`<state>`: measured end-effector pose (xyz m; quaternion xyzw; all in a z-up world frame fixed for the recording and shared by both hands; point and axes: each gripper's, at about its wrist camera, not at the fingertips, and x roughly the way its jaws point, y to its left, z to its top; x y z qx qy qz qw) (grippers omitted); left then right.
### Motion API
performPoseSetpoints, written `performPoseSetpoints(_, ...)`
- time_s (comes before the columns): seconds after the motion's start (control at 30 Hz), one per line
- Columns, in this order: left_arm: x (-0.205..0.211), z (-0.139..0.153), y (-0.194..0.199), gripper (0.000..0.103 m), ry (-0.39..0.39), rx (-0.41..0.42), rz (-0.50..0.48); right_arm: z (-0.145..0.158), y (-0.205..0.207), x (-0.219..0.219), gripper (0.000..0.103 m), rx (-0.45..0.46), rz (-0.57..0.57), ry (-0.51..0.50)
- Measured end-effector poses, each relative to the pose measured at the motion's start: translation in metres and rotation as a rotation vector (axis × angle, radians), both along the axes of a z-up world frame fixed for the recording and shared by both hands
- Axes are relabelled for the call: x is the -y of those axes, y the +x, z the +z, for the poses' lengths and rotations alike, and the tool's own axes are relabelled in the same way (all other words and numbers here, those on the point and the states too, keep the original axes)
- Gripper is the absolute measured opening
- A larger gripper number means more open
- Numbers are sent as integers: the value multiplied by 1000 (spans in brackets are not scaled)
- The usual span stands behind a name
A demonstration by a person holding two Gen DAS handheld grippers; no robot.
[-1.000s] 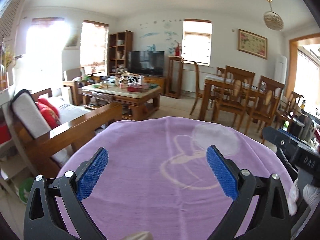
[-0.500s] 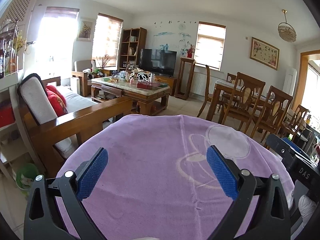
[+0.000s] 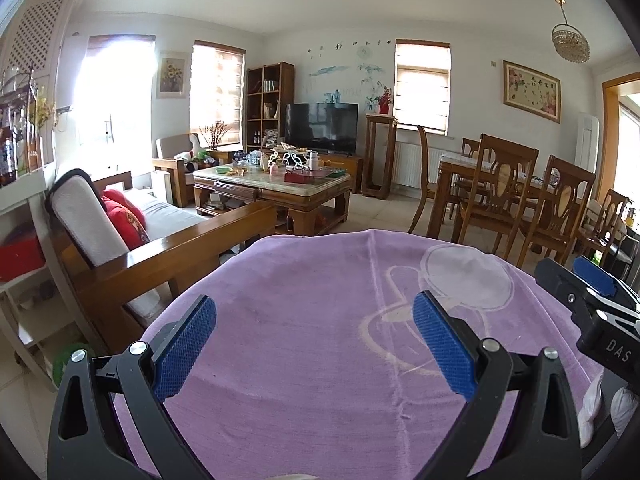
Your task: Collect trash
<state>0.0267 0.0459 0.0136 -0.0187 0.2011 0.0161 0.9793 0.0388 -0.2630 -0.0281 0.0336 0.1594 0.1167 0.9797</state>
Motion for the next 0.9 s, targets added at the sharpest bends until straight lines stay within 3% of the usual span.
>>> performPoseSetpoints(0.9, 0, -3, 4, 98, 24, -30, 13, 2, 0, 8, 98, -18, 6, 47)
